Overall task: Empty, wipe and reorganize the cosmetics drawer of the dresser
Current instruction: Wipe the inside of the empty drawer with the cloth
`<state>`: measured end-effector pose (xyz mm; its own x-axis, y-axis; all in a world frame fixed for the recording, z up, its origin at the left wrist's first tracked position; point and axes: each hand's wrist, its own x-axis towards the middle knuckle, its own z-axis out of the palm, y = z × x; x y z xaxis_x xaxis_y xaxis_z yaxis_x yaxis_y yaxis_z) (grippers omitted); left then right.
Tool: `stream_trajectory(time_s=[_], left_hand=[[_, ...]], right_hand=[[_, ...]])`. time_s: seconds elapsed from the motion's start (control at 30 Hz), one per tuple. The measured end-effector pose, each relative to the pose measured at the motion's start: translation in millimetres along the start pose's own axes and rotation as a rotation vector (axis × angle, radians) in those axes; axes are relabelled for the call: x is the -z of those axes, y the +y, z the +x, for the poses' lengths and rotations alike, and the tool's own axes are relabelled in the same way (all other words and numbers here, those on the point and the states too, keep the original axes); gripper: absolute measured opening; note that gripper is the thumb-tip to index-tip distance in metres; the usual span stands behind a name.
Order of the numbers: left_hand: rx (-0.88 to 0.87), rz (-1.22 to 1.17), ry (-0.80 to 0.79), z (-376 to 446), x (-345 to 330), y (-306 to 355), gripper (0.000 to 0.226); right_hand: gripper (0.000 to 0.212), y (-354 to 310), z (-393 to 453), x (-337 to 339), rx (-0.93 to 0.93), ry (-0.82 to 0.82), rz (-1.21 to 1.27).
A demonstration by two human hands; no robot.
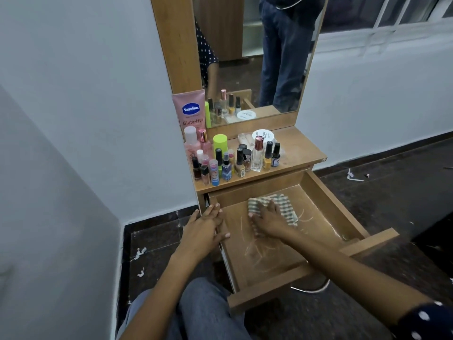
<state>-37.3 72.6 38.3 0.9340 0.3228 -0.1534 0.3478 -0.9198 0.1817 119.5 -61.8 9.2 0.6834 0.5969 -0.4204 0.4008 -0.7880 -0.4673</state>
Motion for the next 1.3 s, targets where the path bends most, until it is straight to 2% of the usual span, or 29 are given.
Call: stream_trajectory(time_s=[0.1, 0.27, 0.37, 0.43, 0.57, 0.67, 0.73, 0.9, 0.97, 1.07, 1.2, 1.3], left_hand=[[0.003, 0.011, -0.021, 0.2, -0.6, 0.2, 0.067], [0.006, -0.005, -0.028, -2.4, -1.6, 2.5, 0.066], [0.023, -0.009, -0.035, -5.5, -3.6, 4.3, 0.066], [0.033, -0.005, -0.043, -7.0, -5.1, 5.0, 0.065], [0.026, 0.027, -0.07, -8.6, -5.5, 6.9, 0.065], [0.024, 0.036, -0.082, -8.9, -6.6, 7.3, 0.064], [0.027, 0.035, -0.08, -9.0, -7.6, 7.5, 0.064], [0.033, 0.033, -0.103, -9.0, -6.8, 8.4, 0.063], [0.032, 0.039, -0.101, -8.4, -6.3, 8.3, 0.063], [0.031, 0.041, -0.101, -8.6, -5.4, 8.5, 0.062], [0.033, 0.042, -0.098, -9.7, -5.6, 9.6, 0.062], [0.044, 0.044, -0.106, -9.1, -4.7, 10.5, 0.063]], right_hand=[[0.063, -5.7, 13.4, -22.9, -0.02, 0.007, -0.128], [0.059, -14.2, 7.5, -40.5, 0.302, -0.084, -0.386], [0.059, 8.7, 10.2, -25.0, 0.433, -0.085, -0.564], [0.061, 33.4, 18.5, -6.9, 0.37, -0.079, -0.574], [0.059, 73.5, 36.8, 25.1, 0.043, -0.028, -0.411], [0.061, 53.9, 34.5, 18.5, -0.067, -0.018, -0.267], [0.061, 25.9, 27.9, 3.0, -0.06, -0.022, -0.227], [0.069, -31.9, 18.5, -32.6, 0.12, -0.134, -0.25], [0.072, -40.5, 13.7, -36.6, 0.294, -0.179, -0.355], [0.069, -31.0, 11.4, -38.4, 0.483, -0.124, -0.565], [0.058, -8.3, 10.7, -33.3, 0.473, -0.081, -0.615], [0.057, 4.7, 14.8, -20.7, 0.463, -0.072, -0.61]])
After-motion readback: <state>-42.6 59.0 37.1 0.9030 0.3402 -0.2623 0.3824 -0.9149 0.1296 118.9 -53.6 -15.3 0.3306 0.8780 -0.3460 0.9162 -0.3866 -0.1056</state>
